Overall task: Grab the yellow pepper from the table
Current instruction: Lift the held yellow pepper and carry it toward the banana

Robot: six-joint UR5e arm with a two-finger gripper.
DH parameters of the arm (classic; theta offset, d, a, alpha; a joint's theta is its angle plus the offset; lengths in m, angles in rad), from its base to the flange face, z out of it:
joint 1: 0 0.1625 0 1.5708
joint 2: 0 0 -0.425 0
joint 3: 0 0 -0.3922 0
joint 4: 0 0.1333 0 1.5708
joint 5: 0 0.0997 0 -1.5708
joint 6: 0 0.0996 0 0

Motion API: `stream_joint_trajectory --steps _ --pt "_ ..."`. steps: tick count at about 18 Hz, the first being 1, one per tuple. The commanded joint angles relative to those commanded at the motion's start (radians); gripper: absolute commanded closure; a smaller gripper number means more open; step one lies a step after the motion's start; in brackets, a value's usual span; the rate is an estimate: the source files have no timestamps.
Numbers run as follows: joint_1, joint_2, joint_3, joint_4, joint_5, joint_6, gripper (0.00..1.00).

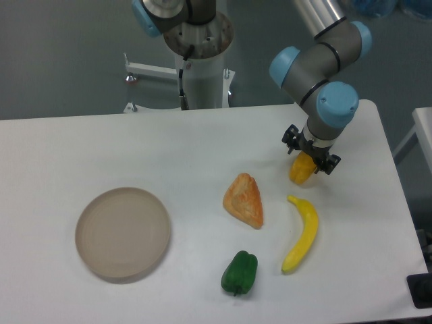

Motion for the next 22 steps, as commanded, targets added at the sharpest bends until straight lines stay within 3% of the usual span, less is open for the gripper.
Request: stream_joint_trajectory --steps 6,9,13,15,22 --pt "0.005 0.003 0.037 -0.006 0.0 0.003 0.53" --pt "0.0 -0.009 0.126 -0.014 -0.012 0.006 0.55" --pt "-0.052 -0.076 0.259 -0.009 -0.018 0.005 0.55" --pt "-0.063 -0.098 0.296 -0.008 -0.02 -0.006 0.54" --pt "-0.075 -0.124 0.333 -0.008 -0.025 -0.011 0.54"
